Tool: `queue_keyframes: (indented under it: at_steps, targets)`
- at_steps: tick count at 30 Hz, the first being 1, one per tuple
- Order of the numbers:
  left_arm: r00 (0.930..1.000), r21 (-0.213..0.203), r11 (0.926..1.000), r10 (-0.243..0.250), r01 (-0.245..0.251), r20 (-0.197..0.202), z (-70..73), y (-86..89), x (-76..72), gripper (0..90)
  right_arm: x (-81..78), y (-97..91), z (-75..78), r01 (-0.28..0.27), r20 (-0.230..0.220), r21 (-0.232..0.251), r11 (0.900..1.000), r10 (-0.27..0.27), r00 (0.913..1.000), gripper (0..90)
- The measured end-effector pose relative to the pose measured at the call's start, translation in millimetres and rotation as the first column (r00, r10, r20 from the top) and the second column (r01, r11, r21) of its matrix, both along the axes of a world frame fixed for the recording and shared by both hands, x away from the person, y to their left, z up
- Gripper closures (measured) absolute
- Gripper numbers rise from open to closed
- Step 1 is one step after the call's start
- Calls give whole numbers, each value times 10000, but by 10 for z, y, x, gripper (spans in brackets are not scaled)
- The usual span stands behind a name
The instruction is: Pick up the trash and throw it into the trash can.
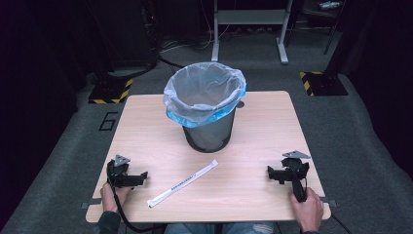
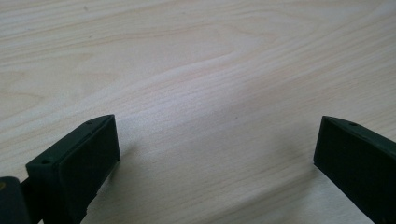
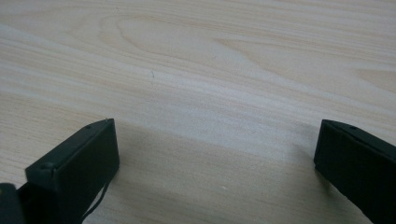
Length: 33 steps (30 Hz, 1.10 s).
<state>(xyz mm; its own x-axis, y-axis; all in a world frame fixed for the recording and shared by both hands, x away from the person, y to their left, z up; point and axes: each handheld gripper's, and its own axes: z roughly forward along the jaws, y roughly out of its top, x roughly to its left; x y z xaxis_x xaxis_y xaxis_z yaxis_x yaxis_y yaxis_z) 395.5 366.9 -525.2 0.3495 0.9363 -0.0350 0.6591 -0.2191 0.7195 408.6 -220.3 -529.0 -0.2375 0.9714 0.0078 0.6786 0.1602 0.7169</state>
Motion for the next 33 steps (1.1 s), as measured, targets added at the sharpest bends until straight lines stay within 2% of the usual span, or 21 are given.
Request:
queue_keyframes:
  at_steps: [12,16,21,23,25,28,29,30,33]
  targets:
    - [9987,-243,9984,-505,506,16,196,-203,-15,15,1,-5,-1,-44,-2,2,10000,44,10000,0]
    - [9964,-322,9958,-852,853,36,264,-338,-15,27,1,-6,-1,-47,-2,-1,10000,47,10000,0]
    - [9878,-274,9874,-1552,1556,155,373,-606,-6,28,1,-6,-1,-52,-4,6,10000,52,10000,0]
    - [9867,-279,9863,-1624,1626,121,379,-642,-6,29,1,-6,-1,-54,-3,7,10000,54,10000,0]
    - [9795,-79,9795,-2011,2012,52,370,-789,18,29,2,-8,-1,-73,8,-7,10000,73,10000,0]
    - [9723,61,9723,-2337,2337,-93,349,-926,20,28,2,-8,-1,-68,9,-6,10000,68,10000,0]
    - [9723,61,9723,-2337,2337,-93,349,-926,20,29,2,-8,-1,-68,9,-6,10000,68,10000,0]
    - [9661,222,9658,-2578,2582,-160,338,-1014,13,29,2,-8,-1,-65,9,-12,10000,65,10000,0]
    - [9590,295,9587,-2824,2830,-232,327,-1115,4,29,2,-8,-1,-65,9,-13,10000,65,10000,0]
